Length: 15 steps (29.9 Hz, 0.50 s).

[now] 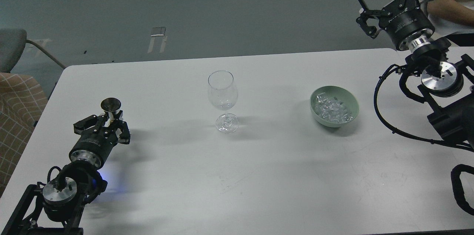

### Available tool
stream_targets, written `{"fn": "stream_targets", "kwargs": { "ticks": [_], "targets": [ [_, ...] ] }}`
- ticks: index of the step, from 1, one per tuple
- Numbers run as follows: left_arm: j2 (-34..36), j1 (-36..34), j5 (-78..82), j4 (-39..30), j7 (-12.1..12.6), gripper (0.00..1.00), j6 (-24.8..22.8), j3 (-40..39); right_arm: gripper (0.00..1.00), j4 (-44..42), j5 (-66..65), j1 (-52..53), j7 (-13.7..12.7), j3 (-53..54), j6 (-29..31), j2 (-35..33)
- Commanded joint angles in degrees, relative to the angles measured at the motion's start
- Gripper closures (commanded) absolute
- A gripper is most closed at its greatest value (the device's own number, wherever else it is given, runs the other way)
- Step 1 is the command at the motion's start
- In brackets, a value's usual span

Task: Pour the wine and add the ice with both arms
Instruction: 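Lift the jigger with the left gripper toward the wine glass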

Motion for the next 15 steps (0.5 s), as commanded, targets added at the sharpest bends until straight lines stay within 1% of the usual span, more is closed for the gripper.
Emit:
{"fn": "stream_targets", "kwargs": {
  "ticks": [1, 8, 15],
  "targets": [
    [0.79, -0.04, -0.16, -0.97, 0.76, 0.92, 0.08, 0.06, 0.00, 0.10, 0.00, -0.09, 0.04, -0.04, 0.00, -0.02],
    [2.11, 0.05, -0.16, -4.65, 1.11, 0.94, 0.08, 0.14, 0.00, 0.01, 0.08, -0.35, 0.04, -0.04, 0.00, -0.19],
    [2.99, -0.04, -0.16, -6.77, 1.02, 0.96, -0.01, -0.03, 0.00, 0.01, 0.00, -0.27, 0.04, -0.04, -0.09, -0.54]
  ]
}}
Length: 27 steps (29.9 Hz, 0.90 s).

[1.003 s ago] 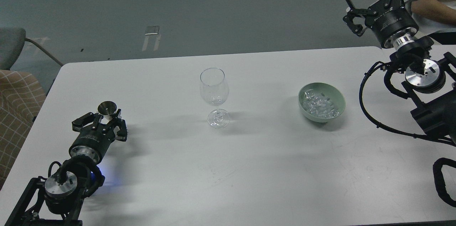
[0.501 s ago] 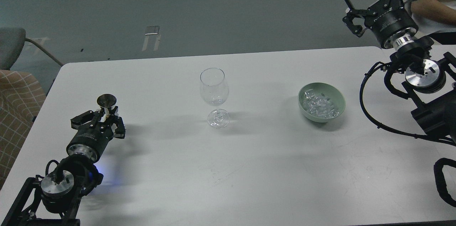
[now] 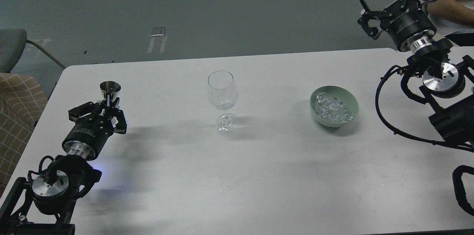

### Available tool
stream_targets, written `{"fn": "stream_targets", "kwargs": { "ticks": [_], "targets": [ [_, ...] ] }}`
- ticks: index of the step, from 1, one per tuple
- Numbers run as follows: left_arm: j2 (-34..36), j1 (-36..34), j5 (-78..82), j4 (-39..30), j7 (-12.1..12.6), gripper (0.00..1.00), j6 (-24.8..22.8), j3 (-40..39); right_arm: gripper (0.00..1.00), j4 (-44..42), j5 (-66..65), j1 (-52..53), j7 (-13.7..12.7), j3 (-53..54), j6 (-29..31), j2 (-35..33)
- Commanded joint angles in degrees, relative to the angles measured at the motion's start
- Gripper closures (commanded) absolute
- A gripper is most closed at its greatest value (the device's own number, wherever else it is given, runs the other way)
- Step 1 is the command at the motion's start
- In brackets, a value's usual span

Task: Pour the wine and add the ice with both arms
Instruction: 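Lift the jigger with the left gripper toward the wine glass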

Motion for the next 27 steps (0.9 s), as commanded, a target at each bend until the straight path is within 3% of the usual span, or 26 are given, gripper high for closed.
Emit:
{"fn": "stream_targets", "kwargs": {
  "ticks": [1, 9, 13, 19, 23, 25, 27],
  "targets": [
    [0.32, -0.07, -0.07, -1.01, -0.08, 0.96, -0.08, -0.12, 0.00, -0.08, -0.04, 0.11, 0.00, -0.02, 0.00, -0.07],
    [-0.11, -1.57, 0.10, -1.10, -0.61, 0.96, -1.05, -0.12, 0.00, -0.08, -0.04, 0.11, 0.00, -0.02, 0.00, 0.01],
    [-0.20, -1.74, 0.10, -1.28, -0.53, 0.98, -5.61, 0.23, 0.00, -0.08, -0.04, 0.11, 0.00, -0.02, 0.00, -0.07],
    [-0.47, -3.67, 0.02, -1.37, -0.35, 1.00, -5.18, 0.41, 0.00, -0.17, -0.13, 0.19, 0.00, -0.02, -0.09, -0.07],
    [-0.47, -4.20, 0.02, -1.37, 0.97, 1.00, -5.18, 0.85, 0.00, -0.43, -0.13, 0.28, 0.00, -0.10, -0.61, 0.01],
    [-0.47, -4.38, 0.02, -1.37, 3.51, 1.00, -5.18, 0.76, 0.00, -0.43, -0.13, 0.28, 0.00, -0.10, -1.14, 0.01],
    [-1.08, -4.90, 0.02, -1.45, 4.13, 1.00, -5.18, 0.76, 0.00, -0.52, -0.13, 0.28, 0.00, -0.10, -1.14, 0.01]
  ]
}}
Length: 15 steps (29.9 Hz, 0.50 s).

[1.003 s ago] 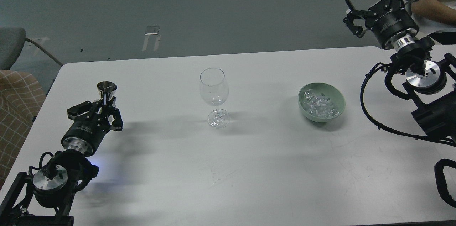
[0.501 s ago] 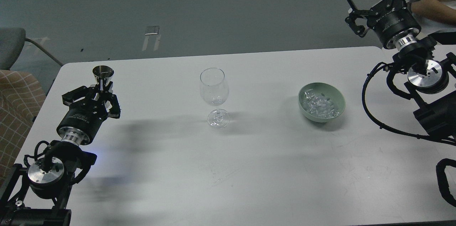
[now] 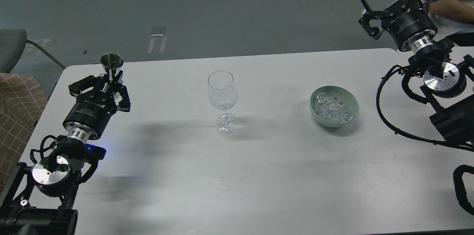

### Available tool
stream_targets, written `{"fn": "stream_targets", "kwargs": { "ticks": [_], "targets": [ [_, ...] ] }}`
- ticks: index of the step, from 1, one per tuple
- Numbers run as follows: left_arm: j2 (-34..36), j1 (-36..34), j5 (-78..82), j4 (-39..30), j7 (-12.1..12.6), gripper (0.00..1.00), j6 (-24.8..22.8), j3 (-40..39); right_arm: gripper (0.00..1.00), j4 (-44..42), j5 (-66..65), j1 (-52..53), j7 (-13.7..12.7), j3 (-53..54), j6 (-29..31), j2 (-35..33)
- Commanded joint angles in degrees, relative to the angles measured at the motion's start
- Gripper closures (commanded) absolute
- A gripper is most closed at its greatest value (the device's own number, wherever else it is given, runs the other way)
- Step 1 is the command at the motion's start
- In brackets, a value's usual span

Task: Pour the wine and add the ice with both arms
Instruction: 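Lift the jigger with the left gripper toward the wine glass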

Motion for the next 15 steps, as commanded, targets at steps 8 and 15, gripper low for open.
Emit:
{"fn": "stream_targets", "kwargs": {
  "ticks": [8, 15],
  "targets": [
    [-3.51, -1.50, 0.07, -0.34, 2.14, 1.00, 0.28, 0.24, 0.00, -0.09, 0.00, -0.70, 0.00, -0.01, -0.21, 0.03],
    [-4.92, -3.26, 0.07, -2.00, 2.76, 1.00, 2.21, 0.33, 0.00, -0.09, 0.00, -0.70, 0.00, -0.01, -0.21, -0.06]
  ]
}}
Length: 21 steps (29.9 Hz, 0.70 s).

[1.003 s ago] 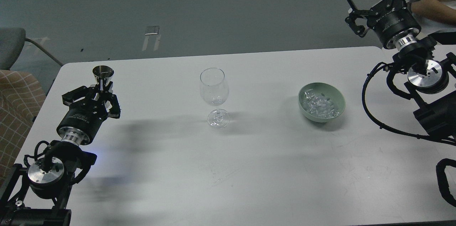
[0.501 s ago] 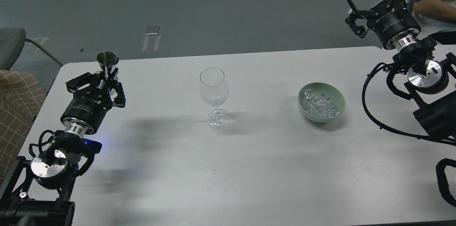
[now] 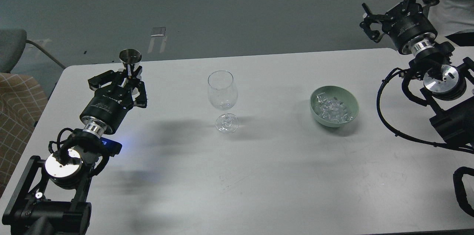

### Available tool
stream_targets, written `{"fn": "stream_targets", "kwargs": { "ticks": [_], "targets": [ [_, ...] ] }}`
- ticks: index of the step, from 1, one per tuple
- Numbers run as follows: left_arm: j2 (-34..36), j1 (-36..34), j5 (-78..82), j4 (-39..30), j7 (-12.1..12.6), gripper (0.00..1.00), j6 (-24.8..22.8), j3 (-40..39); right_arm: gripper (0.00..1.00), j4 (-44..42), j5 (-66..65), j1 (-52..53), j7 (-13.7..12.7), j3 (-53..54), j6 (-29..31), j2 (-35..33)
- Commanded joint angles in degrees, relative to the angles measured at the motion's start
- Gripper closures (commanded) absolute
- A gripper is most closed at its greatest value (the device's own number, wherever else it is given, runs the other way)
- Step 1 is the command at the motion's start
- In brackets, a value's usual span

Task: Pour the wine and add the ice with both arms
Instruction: 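Lift the jigger with the left gripper toward the wine glass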

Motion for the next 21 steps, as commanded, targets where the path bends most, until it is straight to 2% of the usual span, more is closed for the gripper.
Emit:
{"fn": "stream_targets", "kwargs": {
  "ticks": [1, 8, 21],
  "targets": [
    [-0.40, -0.35, 0.10, -1.48, 0.03, 1.00, 0.96, 0.02, 0.00, -0.08, 0.00, -0.01, 0.00, 0.03, -0.06, -0.06],
    [-1.37, -1.14, 0.45, -3.68, 0.03, 1.00, 2.89, 5.21, 0.00, 0.00, 0.00, 0.08, 0.00, 0.03, -0.06, 0.03],
    [-2.25, -1.84, 1.07, -5.00, 0.03, 1.00, 3.95, 6.62, 0.00, 0.00, 0.00, 0.08, 0.00, 0.03, -0.06, -0.14]
  ]
}}
